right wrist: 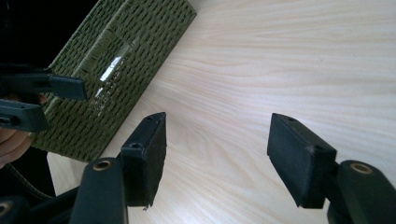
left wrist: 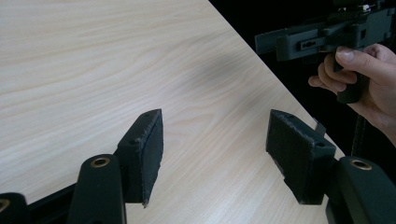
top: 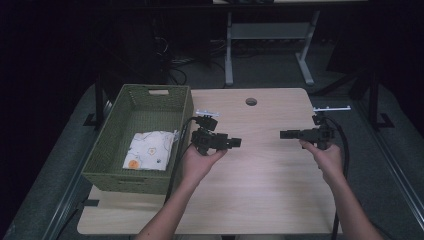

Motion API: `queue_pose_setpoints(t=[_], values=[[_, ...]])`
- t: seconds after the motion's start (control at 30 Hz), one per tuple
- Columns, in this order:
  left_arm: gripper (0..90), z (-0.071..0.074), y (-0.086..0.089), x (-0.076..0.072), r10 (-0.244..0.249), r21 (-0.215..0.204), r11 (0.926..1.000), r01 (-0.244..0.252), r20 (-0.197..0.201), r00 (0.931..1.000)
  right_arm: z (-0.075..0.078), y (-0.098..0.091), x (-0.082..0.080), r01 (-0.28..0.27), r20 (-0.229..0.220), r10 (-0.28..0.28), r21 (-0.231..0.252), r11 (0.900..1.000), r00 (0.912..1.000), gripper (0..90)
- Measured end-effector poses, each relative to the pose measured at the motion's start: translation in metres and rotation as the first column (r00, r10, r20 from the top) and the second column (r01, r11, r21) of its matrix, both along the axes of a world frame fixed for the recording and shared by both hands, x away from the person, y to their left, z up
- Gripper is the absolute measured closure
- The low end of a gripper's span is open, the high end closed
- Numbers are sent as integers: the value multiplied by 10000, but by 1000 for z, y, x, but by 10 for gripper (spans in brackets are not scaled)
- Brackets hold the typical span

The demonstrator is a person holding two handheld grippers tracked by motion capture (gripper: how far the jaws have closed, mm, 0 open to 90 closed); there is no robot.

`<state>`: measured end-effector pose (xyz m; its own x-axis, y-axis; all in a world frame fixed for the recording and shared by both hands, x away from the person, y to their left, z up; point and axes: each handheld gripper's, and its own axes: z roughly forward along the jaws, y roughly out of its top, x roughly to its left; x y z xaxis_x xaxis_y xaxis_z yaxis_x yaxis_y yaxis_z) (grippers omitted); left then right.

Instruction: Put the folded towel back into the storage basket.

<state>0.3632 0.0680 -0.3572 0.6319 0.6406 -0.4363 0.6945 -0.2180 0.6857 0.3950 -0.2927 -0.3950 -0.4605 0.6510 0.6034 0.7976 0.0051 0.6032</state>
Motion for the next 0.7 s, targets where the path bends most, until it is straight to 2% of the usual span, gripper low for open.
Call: queue_pose_setpoints(t=[0.33,0.7], values=[[356,-12,-9,-5,12,-46,10000,-13,-114,9999,-12,-15,-11,137,-192,-136,35,9999,9997,367],[344,-26,-10,-14,9,-5,10000,-9,-133,9999,-27,-25,-24,177,-340,-174,66,9998,9993,362]])
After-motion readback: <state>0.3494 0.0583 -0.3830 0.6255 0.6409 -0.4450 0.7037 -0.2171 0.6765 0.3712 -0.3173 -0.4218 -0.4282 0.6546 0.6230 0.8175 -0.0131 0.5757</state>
